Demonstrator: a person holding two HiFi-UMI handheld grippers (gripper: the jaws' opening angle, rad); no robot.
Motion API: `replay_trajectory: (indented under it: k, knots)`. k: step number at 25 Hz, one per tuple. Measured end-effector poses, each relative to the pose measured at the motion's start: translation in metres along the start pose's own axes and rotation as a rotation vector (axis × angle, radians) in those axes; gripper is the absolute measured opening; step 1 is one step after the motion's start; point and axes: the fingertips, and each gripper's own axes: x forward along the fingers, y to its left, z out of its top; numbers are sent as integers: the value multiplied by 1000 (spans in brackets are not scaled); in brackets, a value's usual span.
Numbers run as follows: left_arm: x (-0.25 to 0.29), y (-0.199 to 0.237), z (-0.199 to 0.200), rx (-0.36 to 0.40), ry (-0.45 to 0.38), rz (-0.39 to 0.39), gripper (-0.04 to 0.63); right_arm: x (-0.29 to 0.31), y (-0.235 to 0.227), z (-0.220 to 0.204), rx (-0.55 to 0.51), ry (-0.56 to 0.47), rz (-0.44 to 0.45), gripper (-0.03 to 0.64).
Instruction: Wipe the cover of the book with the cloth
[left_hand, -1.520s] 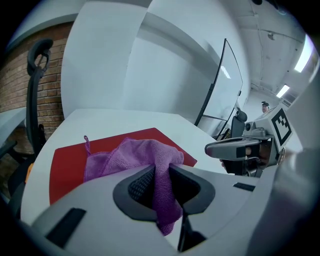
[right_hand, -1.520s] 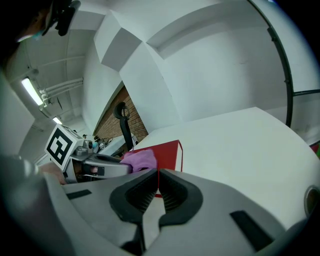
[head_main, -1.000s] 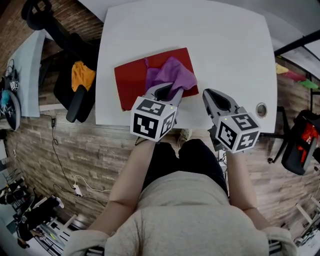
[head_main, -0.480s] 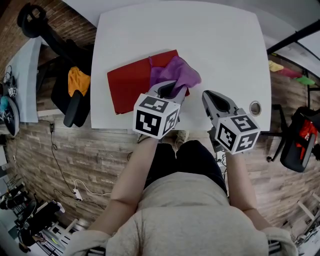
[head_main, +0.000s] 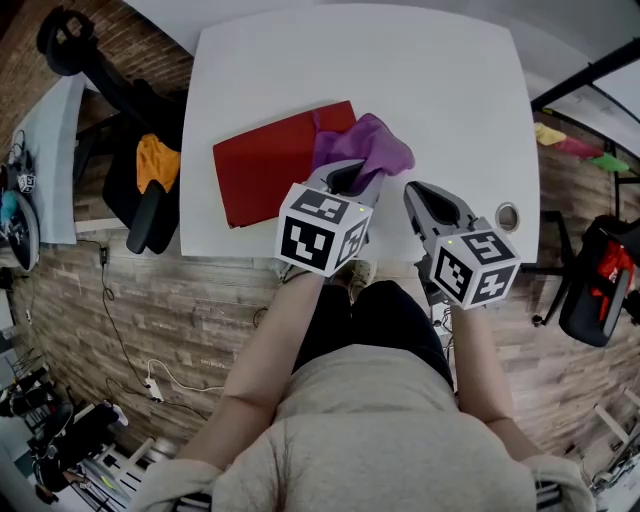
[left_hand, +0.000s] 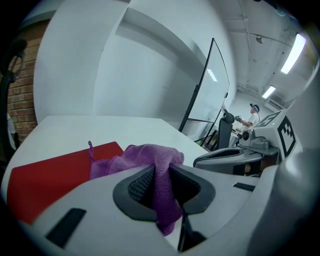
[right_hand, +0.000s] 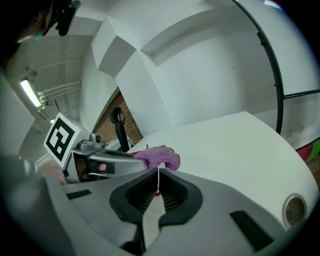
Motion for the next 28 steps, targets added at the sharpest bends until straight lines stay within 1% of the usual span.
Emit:
replay_trajectory:
  k: [6,18,23,28]
  knots:
    - [2,-11,2,15,-5,-26,80,-6,0,1,-4,-8,-10,23]
    - [-1,-36,6,25,-42,-94,80,-25,1,7,-26,-35,-41,23]
    - [-17,-44,19,17,-119,-152,80,-34,9,17,-25,-79,-41,23]
    - [-43,-43,32,10,-188,-171,80,-43,25,34,-15,-142,-25,23]
